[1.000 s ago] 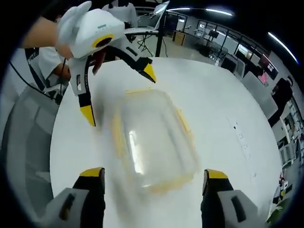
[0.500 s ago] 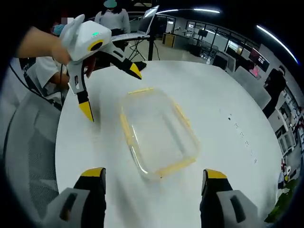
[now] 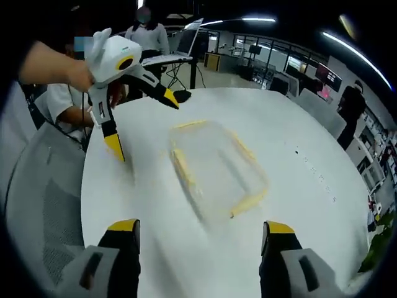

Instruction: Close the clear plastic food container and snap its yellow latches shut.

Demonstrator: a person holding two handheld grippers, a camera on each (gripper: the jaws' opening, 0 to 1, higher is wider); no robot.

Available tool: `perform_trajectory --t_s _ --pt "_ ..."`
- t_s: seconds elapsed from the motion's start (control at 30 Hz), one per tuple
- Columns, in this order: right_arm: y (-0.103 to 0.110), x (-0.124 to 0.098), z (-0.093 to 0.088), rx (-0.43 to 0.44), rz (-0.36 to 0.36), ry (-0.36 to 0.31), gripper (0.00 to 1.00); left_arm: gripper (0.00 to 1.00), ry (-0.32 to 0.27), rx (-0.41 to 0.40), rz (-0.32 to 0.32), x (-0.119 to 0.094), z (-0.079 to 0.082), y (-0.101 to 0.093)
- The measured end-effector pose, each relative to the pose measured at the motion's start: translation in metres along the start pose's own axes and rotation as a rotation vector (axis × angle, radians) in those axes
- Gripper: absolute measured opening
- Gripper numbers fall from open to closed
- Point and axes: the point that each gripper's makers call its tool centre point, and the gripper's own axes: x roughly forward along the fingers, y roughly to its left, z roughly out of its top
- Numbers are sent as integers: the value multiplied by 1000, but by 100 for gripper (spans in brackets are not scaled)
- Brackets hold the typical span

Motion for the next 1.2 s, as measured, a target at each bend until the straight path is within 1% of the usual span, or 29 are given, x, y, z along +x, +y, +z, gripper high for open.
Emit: perform_trajectory --t_s 0.1,0.17,0.27,0.33,0.43,0.47,0.6,0.67,0.77,0.83,0.87,0.93,1.0,1.1,1.13,1.17,1.2 --pt "6 -4 -3 20 -14 -21 79 90 -32 0 -1 -5 1 -5" --pt "8 -5 -4 28 -23 -31 79 91 -63 -15 -19 -8 2 -11" --pt "11 -9 -5 67 -37 -57 79 91 -76 -13 -20 -12 -5 -15" --pt "13 -11 -5 68 -48 -70 79 91 -77 -19 -19 -15 -8 -17" --pt "17 -16 -4 81 -74 -108 80 91 -100 -35 -4 -22 -9 -18" --pt "18 -17 -4 86 -79 -111 80 91 -118 -43 -1 -24 -9 -19" --pt "23 -21 -9 111 -95 -128 79 92 -155 -77 2 -33 -11 -24" --pt "27 -23 -10 131 -92 -143 78 92 -154 -73 7 -35 -15 -28" --pt "30 -26 -11 129 -106 -159 78 92 -155 -73 12 -37 -19 -32" --pt "33 -28 -11 154 -109 -184 77 92 -158 -80 11 -39 -22 -36" --pt "35 -30 -13 163 -112 -192 76 92 -158 -86 9 -40 -25 -38" --pt "39 -30 -17 164 -116 -195 76 91 -181 -98 -5 -42 -25 -43" --pt "43 -32 -22 166 -118 -192 76 91 -188 -108 -12 -44 -27 -47" --pt "46 -36 -27 182 -126 -204 76 92 -194 -119 -8 -47 -32 -52" --pt "49 -37 -30 200 -124 -214 76 92 -199 -127 -4 -49 -35 -53" --pt "52 -38 -32 222 -117 -223 75 92 -202 -142 0 -49 -37 -54" --pt "53 -39 -34 219 -121 -220 76 92 -207 -156 4 -50 -38 -54"
